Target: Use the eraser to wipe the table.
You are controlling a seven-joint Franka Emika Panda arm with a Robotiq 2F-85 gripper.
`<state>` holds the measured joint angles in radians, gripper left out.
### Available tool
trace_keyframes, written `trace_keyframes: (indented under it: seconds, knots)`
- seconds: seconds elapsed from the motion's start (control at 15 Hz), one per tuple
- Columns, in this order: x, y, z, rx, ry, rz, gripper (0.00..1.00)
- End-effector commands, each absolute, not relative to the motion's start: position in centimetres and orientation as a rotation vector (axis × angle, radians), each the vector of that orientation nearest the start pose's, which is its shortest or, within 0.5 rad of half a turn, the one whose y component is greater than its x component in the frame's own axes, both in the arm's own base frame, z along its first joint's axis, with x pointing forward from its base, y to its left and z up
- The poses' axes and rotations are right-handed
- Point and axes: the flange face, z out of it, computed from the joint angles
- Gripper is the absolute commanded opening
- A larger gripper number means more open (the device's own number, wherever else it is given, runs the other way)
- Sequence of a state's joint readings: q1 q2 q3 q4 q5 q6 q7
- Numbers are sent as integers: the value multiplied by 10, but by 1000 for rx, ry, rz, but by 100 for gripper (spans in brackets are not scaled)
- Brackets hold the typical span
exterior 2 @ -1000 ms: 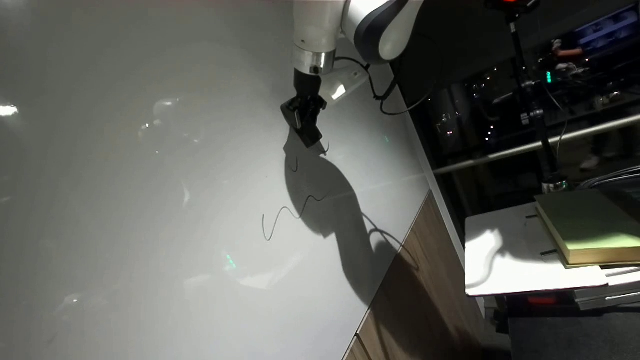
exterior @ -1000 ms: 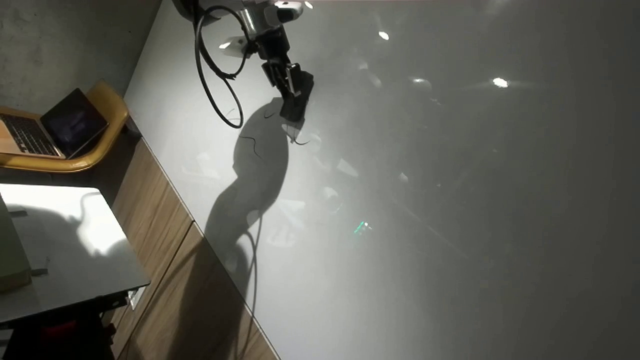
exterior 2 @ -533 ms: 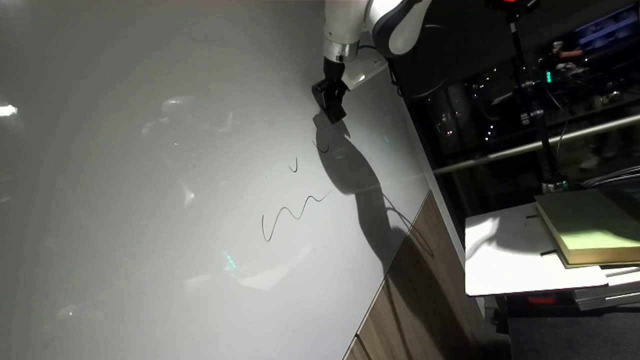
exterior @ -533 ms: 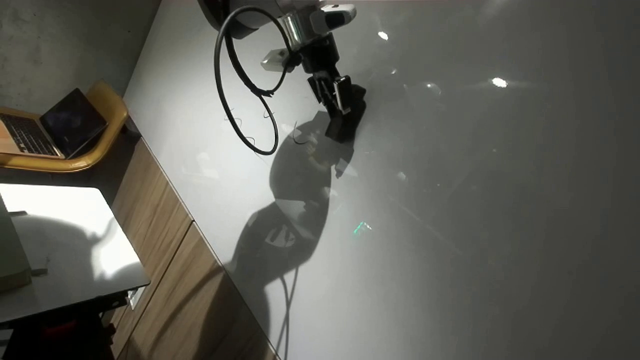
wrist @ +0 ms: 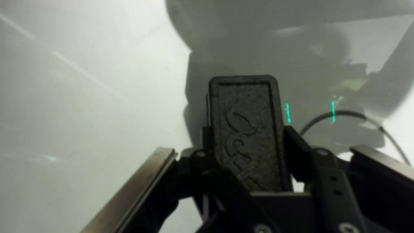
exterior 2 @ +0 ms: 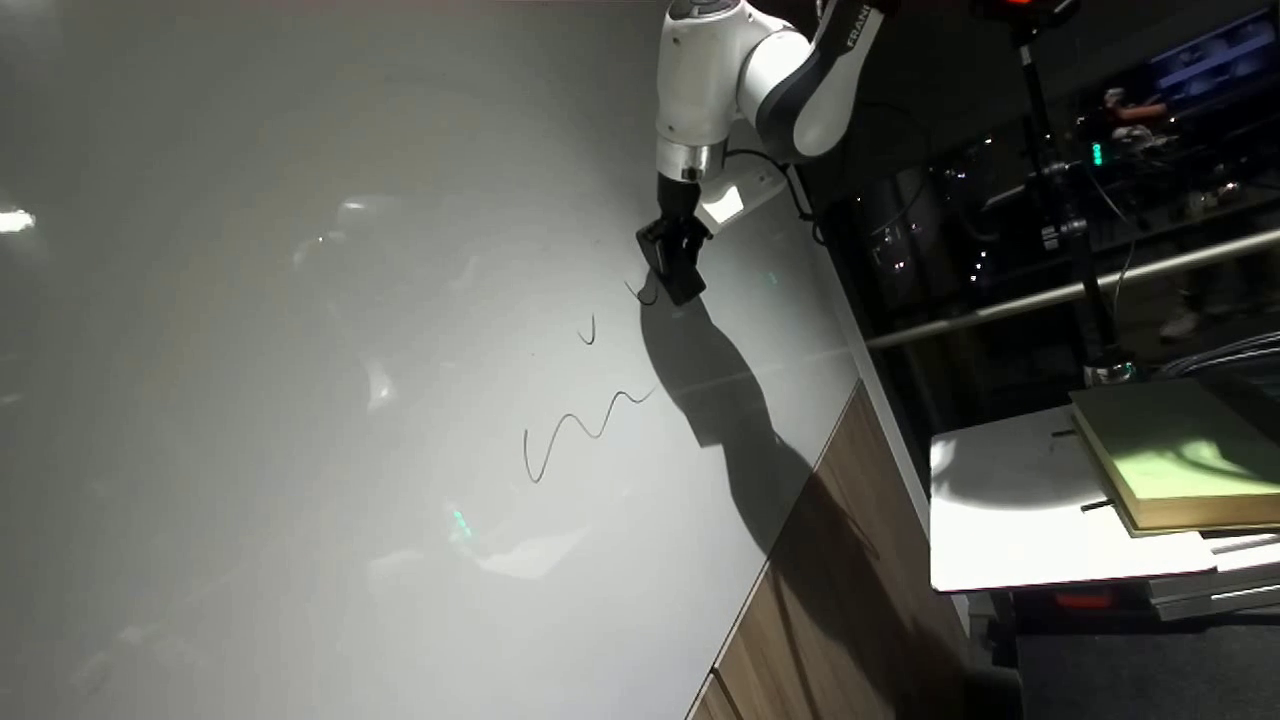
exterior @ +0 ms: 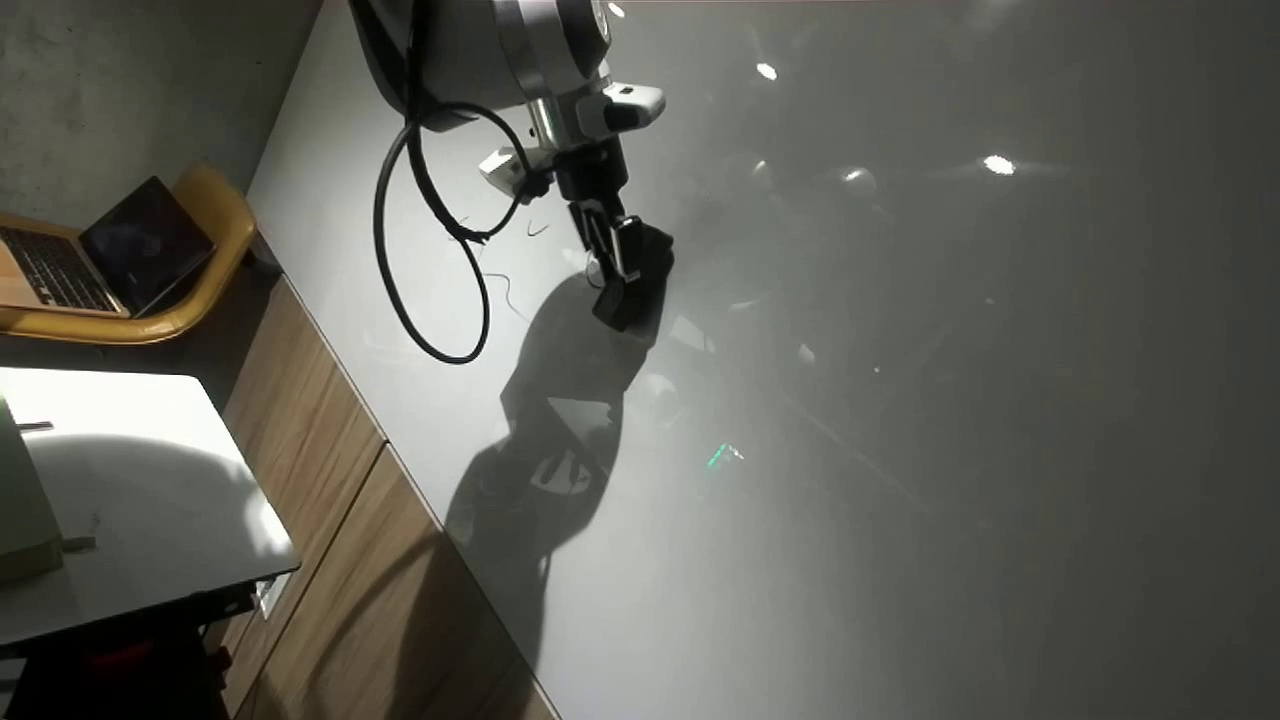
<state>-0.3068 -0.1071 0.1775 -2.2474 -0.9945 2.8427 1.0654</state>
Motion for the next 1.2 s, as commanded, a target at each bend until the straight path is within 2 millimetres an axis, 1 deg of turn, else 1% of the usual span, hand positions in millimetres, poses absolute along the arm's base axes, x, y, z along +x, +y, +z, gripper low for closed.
trace_keyframes:
  seconds: [0.0, 0.13, 0.2, 0.27, 0.4, 0.53, 0.73, 0.87, 1.13]
  knots:
    - [549, -19, 467, -3054, 482, -1368, 29]
    - [548, -23, 476, -3049, 484, -1386, 29]
    - [548, -21, 480, -3042, 484, -1394, 29]
    - [548, -16, 484, -3031, 480, -1398, 29]
    - [549, 1, 487, -3007, 459, -1400, 29]
    - [554, 22, 489, -2986, 438, -1390, 29]
    - [562, 60, 490, -2972, 371, -1371, 29]
    - [563, 86, 491, -2972, 319, -1361, 29]
    - [562, 138, 504, -2971, 208, -1367, 29]
